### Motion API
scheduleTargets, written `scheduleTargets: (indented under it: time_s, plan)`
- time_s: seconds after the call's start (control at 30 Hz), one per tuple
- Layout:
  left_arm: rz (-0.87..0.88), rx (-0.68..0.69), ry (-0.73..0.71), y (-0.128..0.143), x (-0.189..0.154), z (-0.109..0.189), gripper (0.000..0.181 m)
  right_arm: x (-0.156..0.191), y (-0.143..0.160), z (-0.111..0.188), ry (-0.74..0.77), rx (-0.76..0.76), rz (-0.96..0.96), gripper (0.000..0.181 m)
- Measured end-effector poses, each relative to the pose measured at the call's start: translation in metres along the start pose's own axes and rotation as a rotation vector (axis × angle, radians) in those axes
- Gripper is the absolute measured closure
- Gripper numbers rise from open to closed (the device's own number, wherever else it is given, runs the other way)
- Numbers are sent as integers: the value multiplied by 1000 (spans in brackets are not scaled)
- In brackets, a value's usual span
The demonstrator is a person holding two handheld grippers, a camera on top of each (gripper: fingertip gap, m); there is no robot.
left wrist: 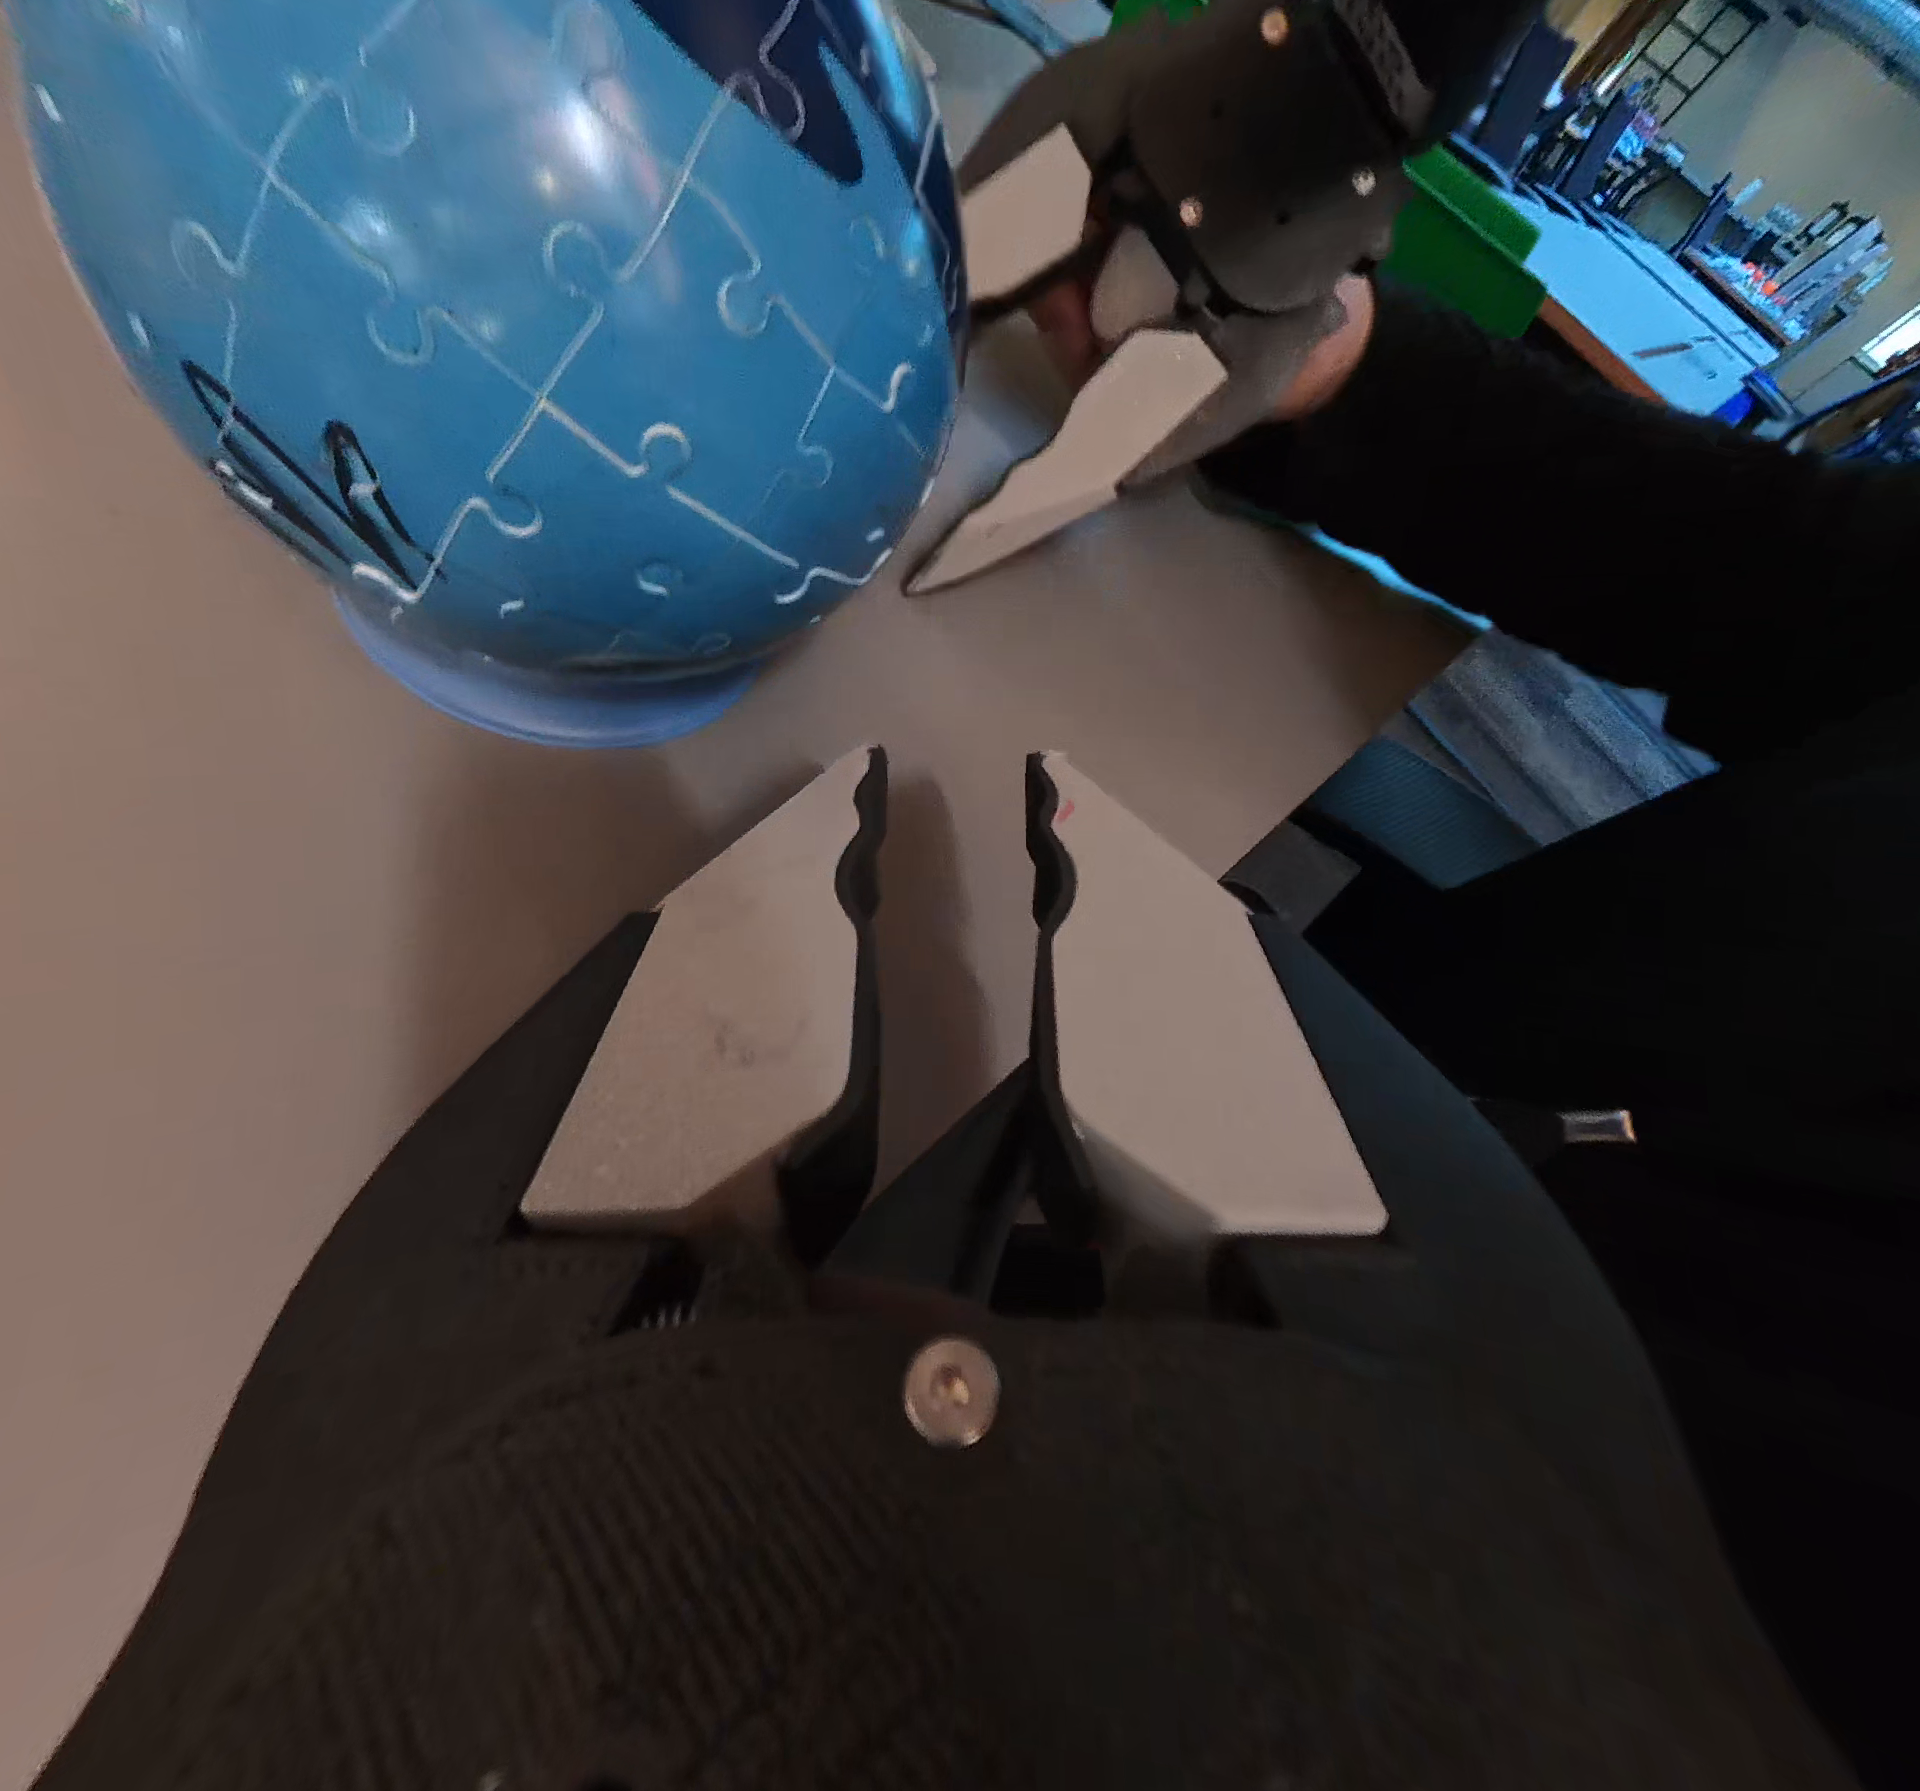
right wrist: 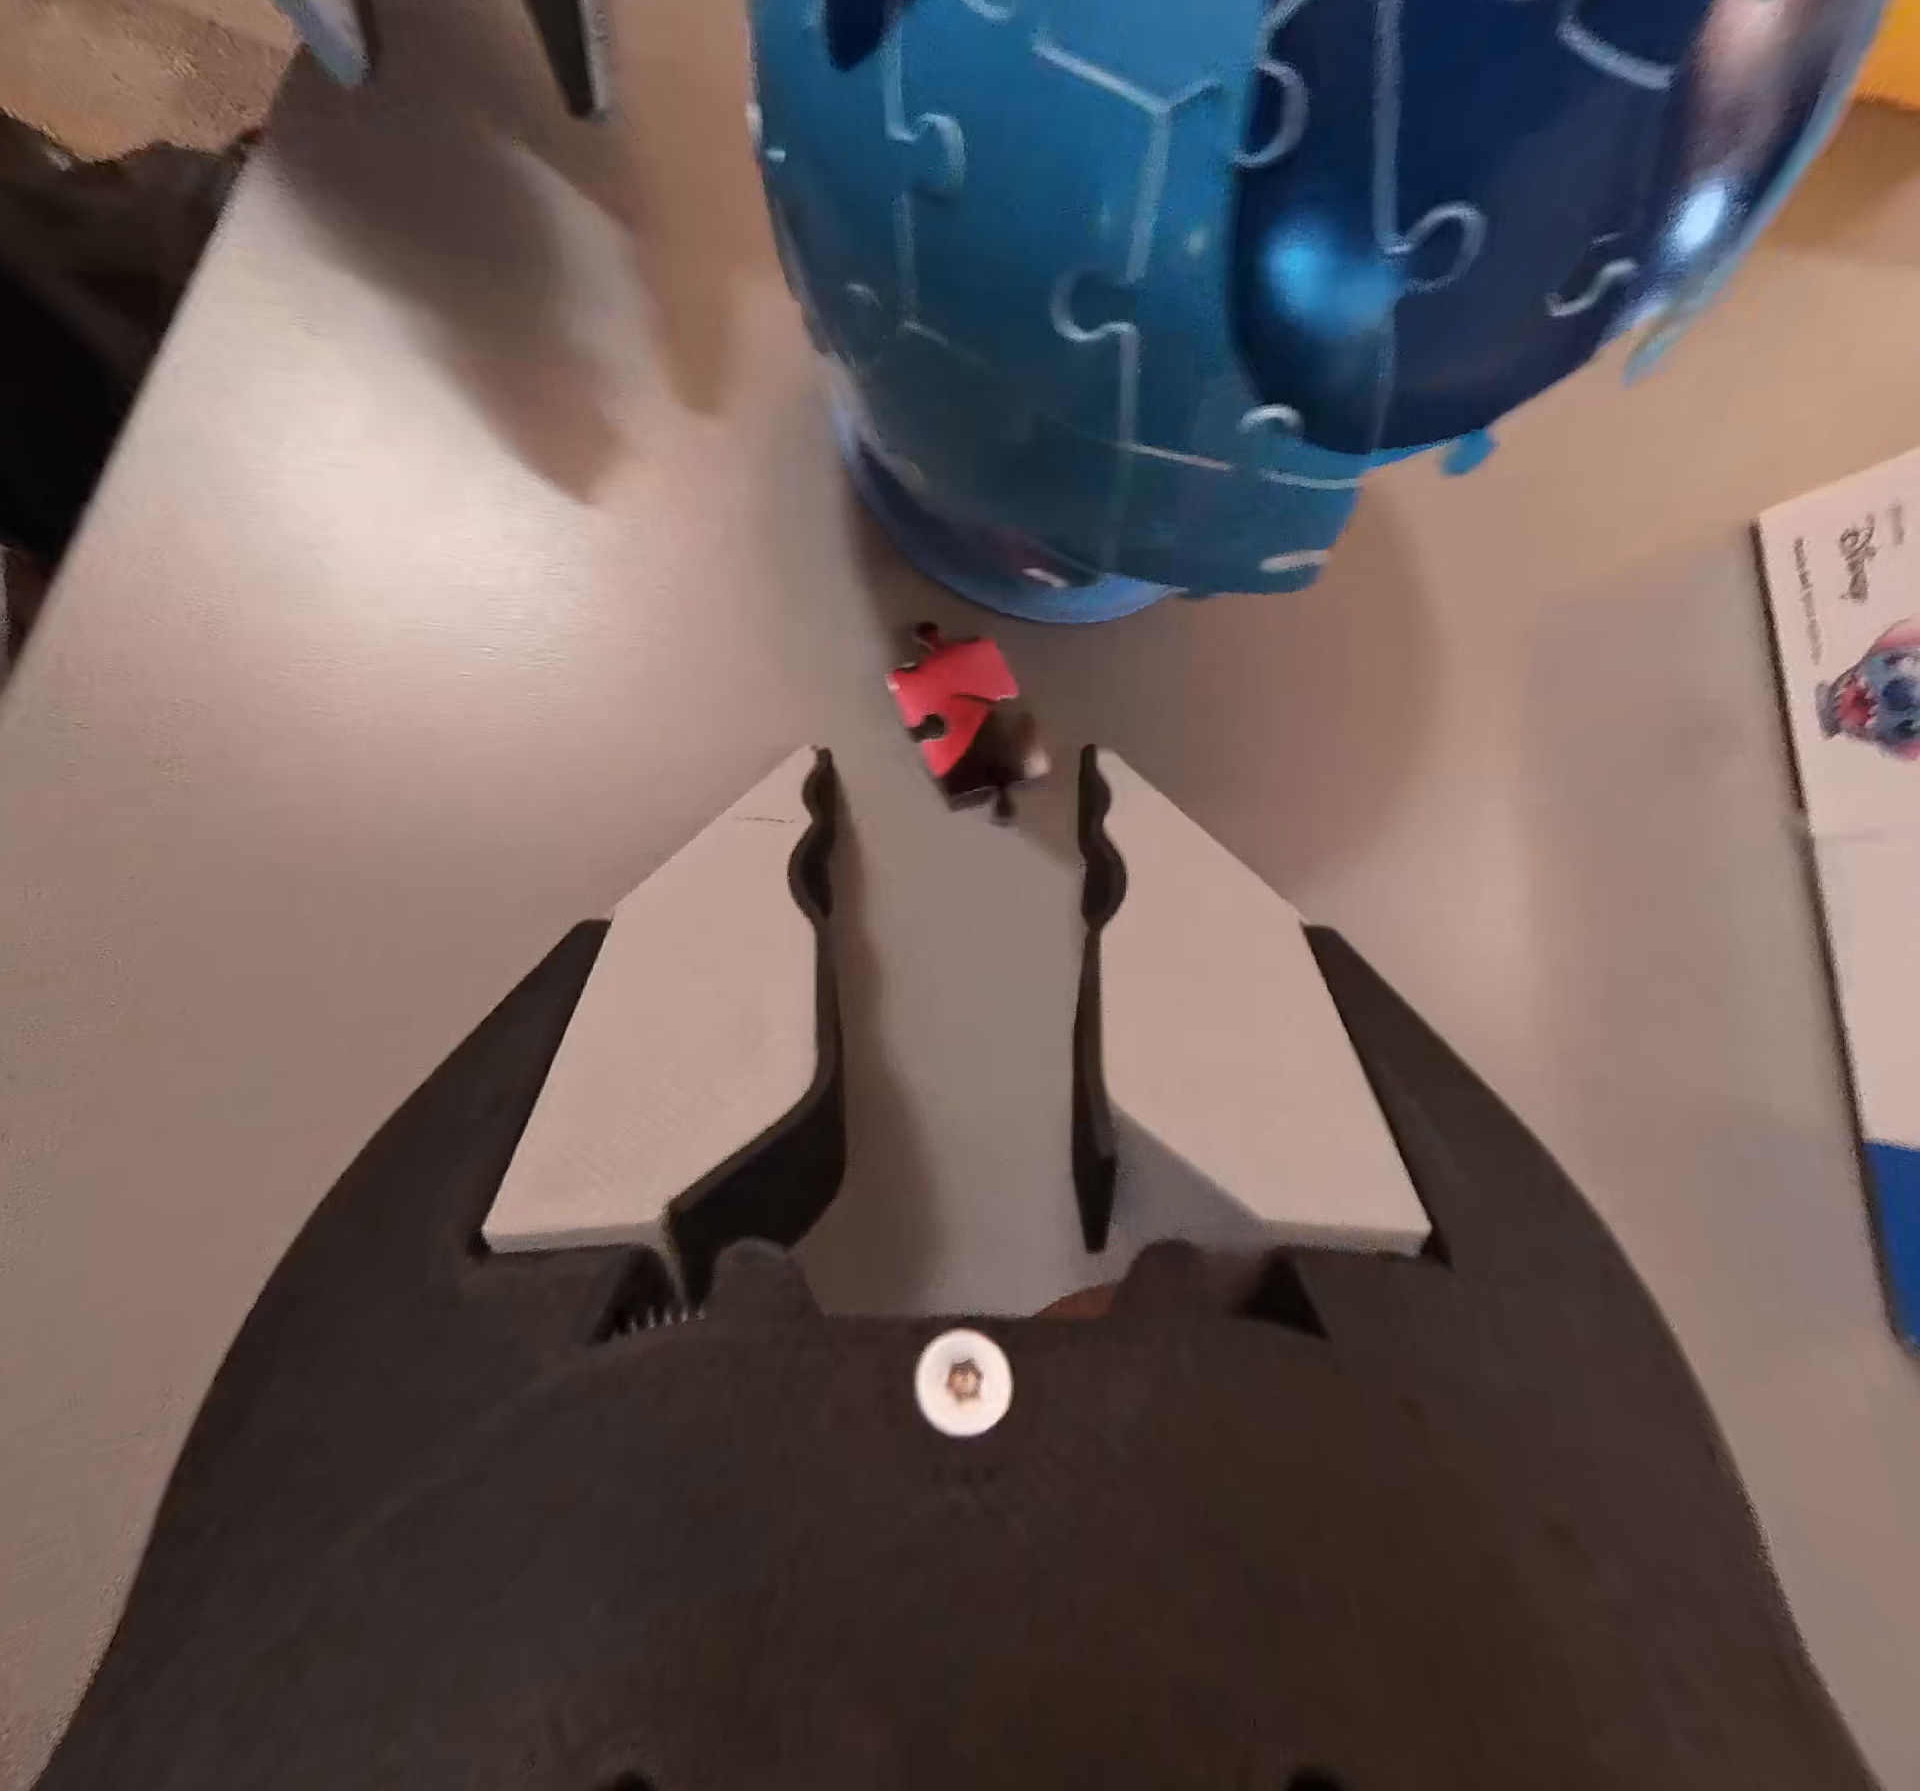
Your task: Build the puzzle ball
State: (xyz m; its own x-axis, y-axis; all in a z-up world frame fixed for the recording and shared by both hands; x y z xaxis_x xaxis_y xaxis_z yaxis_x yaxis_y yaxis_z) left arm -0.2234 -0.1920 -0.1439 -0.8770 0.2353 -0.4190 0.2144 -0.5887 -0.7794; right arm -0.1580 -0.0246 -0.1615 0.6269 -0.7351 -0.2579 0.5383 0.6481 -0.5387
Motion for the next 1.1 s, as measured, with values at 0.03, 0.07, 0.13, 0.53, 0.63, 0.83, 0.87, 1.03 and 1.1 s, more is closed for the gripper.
scheduleTargets:
  time_s: [0.03, 0.07, 0.13, 0.53, 0.63, 0.83, 0.87, 1.03, 1.1]
  plan:
    - [0, 7, -2, 2, 1, -1, 156, -4, 0, -2, -30, -9, 17, 134]
    - [-6, 14, 3, 4, 0, -2, 156, -5, 0, -3, -70, -19, 31, 136]
    - [-38, 7, 3, 5, -2, -2, 155, -4, -2, -7, -157, -56, 58, 145]
    - [-470, 8, -281, -7, -20, -23, 156, 2, -1, 0, -242, -155, -19, 166]
    - [-622, -11, -420, -13, -27, -40, 156, 11, -5, 13, -276, -178, -64, 165]
    - [-1054, 98, -644, -9, -31, -75, 151, 26, -13, 39, -366, -233, -124, 165]
    - [-1078, 90, -645, -9, -33, -78, 148, 28, -14, 41, -375, -237, -131, 165]
    - [-1186, -15, -627, -16, -49, -80, 174, 34, -12, 41, -389, -213, -158, 166]
    - [-1174, -6, -623, -15, -49, -83, 177, 32, -10, 41, -396, -224, -181, 174]
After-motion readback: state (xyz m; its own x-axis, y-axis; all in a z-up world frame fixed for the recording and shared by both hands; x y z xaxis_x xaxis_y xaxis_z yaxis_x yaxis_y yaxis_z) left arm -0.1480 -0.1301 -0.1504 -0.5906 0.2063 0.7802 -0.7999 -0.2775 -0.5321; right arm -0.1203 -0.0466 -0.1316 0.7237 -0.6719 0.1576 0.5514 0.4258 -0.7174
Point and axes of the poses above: each gripper's, where its closed fingertips meet, z back along the fingers, y out of its underside, x = y × z across the jaws, the point moved 6 cm from there along z, back along the fingers, and after that the axes turned 7 degrees about x, right-handed, at the moved point
